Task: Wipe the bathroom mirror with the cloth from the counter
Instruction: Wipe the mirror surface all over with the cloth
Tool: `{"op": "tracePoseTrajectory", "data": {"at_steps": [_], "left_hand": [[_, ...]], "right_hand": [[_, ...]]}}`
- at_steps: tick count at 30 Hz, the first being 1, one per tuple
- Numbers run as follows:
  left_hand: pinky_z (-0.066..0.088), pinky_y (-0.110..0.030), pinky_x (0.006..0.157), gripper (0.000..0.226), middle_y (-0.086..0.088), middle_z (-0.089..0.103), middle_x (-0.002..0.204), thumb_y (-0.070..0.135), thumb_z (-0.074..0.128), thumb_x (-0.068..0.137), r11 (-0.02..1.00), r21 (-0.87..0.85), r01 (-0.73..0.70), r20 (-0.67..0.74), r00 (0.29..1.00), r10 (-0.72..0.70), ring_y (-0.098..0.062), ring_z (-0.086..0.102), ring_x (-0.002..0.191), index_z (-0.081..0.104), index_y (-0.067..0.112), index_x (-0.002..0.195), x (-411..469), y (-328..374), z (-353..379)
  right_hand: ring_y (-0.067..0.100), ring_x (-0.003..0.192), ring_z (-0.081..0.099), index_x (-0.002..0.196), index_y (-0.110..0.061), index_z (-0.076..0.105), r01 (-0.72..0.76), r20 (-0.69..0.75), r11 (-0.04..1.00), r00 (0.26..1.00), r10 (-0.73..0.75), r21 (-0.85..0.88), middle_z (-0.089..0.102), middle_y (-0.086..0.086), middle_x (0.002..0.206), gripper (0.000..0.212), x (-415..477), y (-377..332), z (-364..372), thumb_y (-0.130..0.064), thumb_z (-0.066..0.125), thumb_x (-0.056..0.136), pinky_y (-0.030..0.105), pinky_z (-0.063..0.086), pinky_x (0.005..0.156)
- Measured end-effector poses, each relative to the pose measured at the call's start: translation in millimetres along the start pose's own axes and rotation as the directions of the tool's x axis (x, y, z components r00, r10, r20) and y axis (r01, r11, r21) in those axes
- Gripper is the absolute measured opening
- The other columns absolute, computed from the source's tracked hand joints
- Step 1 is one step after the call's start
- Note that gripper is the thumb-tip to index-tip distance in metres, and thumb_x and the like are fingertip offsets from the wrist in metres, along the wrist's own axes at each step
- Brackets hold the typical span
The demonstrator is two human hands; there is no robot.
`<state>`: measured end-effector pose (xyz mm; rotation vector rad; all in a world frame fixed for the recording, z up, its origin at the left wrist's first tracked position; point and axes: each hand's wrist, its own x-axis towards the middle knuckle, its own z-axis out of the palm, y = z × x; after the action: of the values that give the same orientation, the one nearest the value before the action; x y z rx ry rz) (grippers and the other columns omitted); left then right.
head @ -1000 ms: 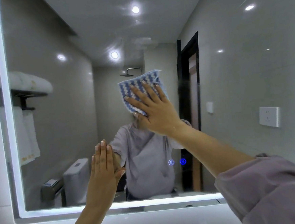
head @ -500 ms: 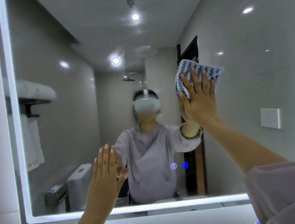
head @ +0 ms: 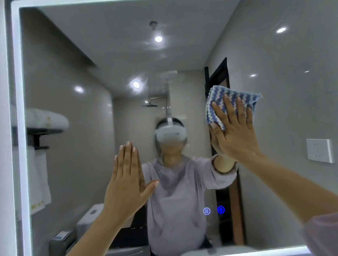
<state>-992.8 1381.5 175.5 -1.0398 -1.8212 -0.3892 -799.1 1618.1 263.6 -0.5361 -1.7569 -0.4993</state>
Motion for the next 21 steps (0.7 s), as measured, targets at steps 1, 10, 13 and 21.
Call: {"op": "tracePoseTrajectory", "data": {"at_steps": [1,10,13,21], "left_hand": [[-0.001,-0.042,0.118,0.097,-0.019,-0.015,0.156,0.07,0.014,0.086,1.0,-0.009,-0.002,0.001,1.0,0.002,-0.03,-0.012,0.146,-0.007,-0.003,0.146,-0.5,0.2,2.2],[0.009,-0.046,0.117,0.096,-0.019,-0.004,0.158,0.068,0.023,0.088,0.998,-0.068,-0.01,-0.071,0.997,0.006,-0.032,0.001,0.147,0.002,-0.004,0.148,-3.6,-3.0,15.4],[0.008,-0.046,0.117,0.095,-0.018,-0.002,0.158,0.067,0.025,0.088,0.996,-0.09,-0.015,-0.098,0.995,0.006,-0.032,0.002,0.147,0.003,-0.004,0.148,-3.0,-2.7,19.6],[0.005,-0.043,0.118,0.095,-0.016,-0.002,0.159,0.069,0.024,0.088,0.996,-0.09,-0.002,-0.098,0.995,-0.007,-0.03,0.002,0.147,0.002,-0.001,0.148,-1.3,-4.4,27.1]], "right_hand": [[0.026,0.148,-0.008,0.153,-0.03,0.003,0.001,-0.007,1.0,1.0,-0.001,-0.001,-0.004,0.001,0.162,0.061,-0.1,0.1,0.9,-0.051,0.018,0.098,0.045,-0.007,0.119],[0.031,0.148,0.003,0.153,-0.025,0.017,-0.032,-0.116,0.999,0.993,0.028,-0.03,0.01,0.006,0.161,0.058,-1.6,-11.2,4.2,-0.042,0.031,0.099,0.048,0.0,0.12],[0.033,0.147,0.007,0.152,-0.022,0.022,0.021,-0.138,1.0,0.99,-0.024,-0.021,0.014,0.009,0.16,0.056,-2.1,-28.6,3.3,-0.043,0.026,0.1,0.047,-0.001,0.119],[0.028,0.148,-0.011,0.152,-0.032,0.001,0.345,0.06,0.938,0.937,-0.344,-0.013,-0.011,0.0,0.161,0.056,30.1,-134.4,9.7,-0.048,0.016,0.101,0.05,-0.004,0.119]]}}
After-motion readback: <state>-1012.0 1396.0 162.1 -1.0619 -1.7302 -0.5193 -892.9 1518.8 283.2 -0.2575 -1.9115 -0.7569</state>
